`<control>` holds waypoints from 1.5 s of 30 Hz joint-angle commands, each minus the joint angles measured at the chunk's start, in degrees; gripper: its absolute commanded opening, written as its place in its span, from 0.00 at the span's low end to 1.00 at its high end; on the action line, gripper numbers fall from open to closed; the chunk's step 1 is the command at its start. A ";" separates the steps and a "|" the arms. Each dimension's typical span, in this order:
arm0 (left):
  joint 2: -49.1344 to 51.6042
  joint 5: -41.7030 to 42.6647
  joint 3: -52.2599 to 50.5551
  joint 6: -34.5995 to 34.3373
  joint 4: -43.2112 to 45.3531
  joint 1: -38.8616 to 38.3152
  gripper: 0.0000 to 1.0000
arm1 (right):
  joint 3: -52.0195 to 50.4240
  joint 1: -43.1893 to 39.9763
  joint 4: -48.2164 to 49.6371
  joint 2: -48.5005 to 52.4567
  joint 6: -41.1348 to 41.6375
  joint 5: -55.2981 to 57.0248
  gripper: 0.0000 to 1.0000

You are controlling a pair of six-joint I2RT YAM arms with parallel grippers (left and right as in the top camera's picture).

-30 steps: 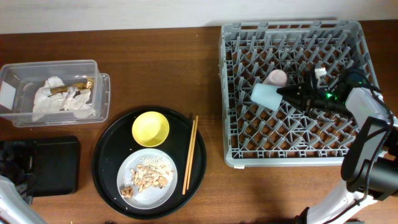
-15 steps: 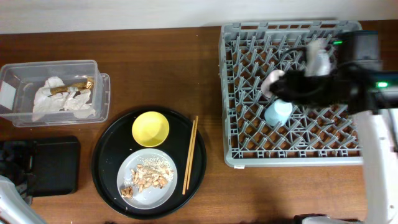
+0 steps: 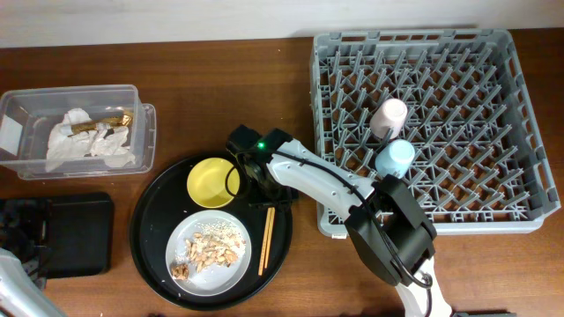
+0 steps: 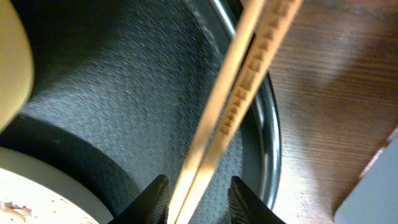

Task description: Sort waste into correct bins and load items into the dishwasher rack

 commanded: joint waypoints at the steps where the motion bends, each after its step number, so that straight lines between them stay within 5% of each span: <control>1: -0.24 -0.26 0.20 -0.57 0.11 -0.04 0.99 | -1.90 -0.13 2.64 0.31 0.85 -1.64 0.32; 12: -0.24 -0.28 0.20 -0.57 0.09 -0.04 0.99 | -3.85 -0.37 6.95 -6.27 0.15 -2.12 0.14; 45: -0.24 -0.28 0.20 -0.57 0.11 -0.04 0.99 | -8.33 6.47 16.13 -0.68 0.81 8.76 0.21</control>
